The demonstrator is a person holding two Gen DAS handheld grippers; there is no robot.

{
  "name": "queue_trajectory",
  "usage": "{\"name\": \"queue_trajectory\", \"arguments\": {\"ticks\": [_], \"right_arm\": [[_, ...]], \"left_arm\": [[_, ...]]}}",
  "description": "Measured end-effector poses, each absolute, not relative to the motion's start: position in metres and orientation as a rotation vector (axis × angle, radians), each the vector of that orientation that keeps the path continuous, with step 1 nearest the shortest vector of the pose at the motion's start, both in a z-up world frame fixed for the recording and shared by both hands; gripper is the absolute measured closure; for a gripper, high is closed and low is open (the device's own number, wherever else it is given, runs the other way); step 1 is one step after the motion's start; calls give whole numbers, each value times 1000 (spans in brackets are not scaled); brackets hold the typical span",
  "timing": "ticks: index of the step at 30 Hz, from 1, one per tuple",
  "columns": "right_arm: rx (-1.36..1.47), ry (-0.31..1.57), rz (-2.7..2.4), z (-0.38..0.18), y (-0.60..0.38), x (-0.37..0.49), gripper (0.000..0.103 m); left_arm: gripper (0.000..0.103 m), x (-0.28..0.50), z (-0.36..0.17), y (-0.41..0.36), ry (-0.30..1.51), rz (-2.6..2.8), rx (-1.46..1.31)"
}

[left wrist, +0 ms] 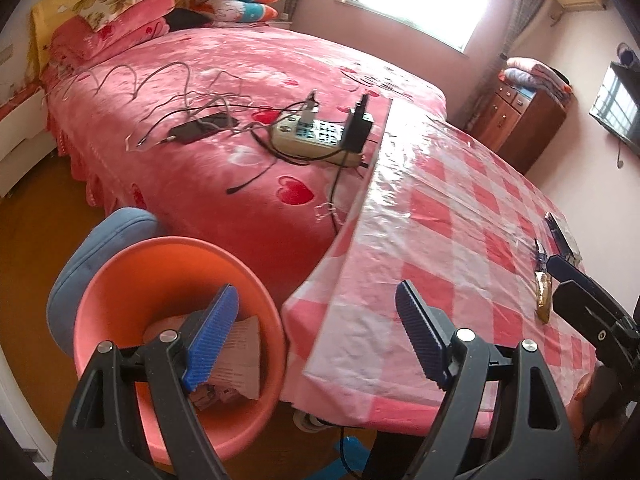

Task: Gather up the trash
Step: 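Move both tools back over the table toward the carton and snack stick, then grasp the yellow snack stick with the left tool while the right tool grasps the white milk carton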

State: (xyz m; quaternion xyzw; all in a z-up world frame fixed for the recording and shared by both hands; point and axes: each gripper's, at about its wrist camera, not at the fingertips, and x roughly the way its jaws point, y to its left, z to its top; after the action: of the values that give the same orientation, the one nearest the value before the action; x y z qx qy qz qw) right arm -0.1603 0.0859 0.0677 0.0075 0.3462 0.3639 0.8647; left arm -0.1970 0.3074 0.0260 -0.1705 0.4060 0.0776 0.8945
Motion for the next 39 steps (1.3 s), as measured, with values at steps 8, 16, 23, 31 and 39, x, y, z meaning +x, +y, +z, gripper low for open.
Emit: {"name": "queue_trajectory", "arguments": {"ticks": [8, 16, 23, 31, 39], "right_arm": [[67, 714, 739, 70, 54, -154, 10], [118, 709, 701, 68, 22, -144, 9], [157, 694, 663, 67, -8, -139, 9], [183, 677, 616, 67, -38, -132, 9], [227, 667, 567, 67, -68, -124, 9]], "left_arm": [[21, -184, 30, 279, 860, 131, -306], [21, -172, 32, 248, 882, 97, -256], [21, -161, 33, 221, 899, 65, -213], [21, -149, 32, 189, 915, 20, -163], [21, -137, 34, 158, 917, -31, -128]]}}
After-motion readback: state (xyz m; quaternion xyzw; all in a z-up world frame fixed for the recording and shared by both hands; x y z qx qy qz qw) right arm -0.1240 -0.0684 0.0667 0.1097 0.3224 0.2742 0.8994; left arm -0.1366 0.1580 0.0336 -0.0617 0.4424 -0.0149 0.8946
